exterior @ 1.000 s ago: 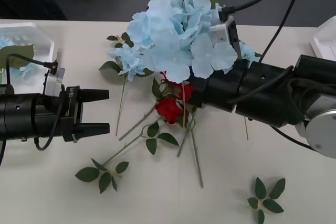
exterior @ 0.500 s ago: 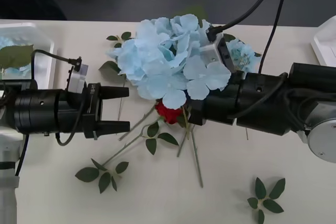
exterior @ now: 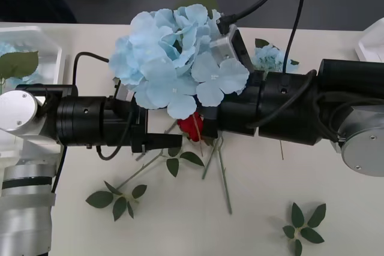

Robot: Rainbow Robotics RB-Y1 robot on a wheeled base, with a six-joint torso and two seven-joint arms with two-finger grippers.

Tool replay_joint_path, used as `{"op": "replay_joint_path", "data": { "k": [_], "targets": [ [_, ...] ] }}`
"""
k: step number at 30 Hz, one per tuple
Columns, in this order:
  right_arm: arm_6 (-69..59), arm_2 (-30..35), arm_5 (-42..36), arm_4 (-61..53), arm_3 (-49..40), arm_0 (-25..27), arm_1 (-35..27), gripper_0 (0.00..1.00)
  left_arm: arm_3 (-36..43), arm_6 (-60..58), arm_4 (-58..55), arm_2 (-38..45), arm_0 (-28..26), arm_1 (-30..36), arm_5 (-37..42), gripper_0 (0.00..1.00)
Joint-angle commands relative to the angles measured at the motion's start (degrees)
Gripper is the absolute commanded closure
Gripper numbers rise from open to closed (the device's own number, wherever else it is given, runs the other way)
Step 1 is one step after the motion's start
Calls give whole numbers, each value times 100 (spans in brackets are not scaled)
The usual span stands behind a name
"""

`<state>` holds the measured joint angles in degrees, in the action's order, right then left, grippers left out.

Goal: Put the red flowers into the right box and the blue flowers into the left box

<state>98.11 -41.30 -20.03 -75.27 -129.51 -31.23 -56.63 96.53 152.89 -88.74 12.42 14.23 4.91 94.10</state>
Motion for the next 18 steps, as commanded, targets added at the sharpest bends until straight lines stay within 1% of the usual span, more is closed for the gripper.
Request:
{"op": "replay_joint_path", "data": {
  "k": [1,6,9,14,15,16,17,18],
  "targets": [
    [-108,43,-28,73,-48,-156,108,100,-100,211,-126,-196,89,-8,-146,0],
    [-126,-203,16,100,180,-472,187,100,-196,211,-153,-363,89,-52,-287,0],
    [-161,-458,157,100,338,-727,196,100,-214,211,-161,-451,89,-52,-304,0],
    [-187,-757,324,100,567,-982,266,100,-258,211,-188,-547,89,-96,-348,0],
    [-179,-792,324,100,637,-1026,328,100,-302,211,-214,-556,89,-105,-348,4],
    [-179,-801,324,100,672,-1035,354,100,-346,211,-240,-574,89,-105,-357,24],
    [-170,-801,324,100,699,-1043,381,100,-425,211,-293,-574,89,-113,-357,48],
    [-161,-801,315,100,734,-1043,425,100,-539,211,-390,-591,89,-105,-374,67]
  ]
}}
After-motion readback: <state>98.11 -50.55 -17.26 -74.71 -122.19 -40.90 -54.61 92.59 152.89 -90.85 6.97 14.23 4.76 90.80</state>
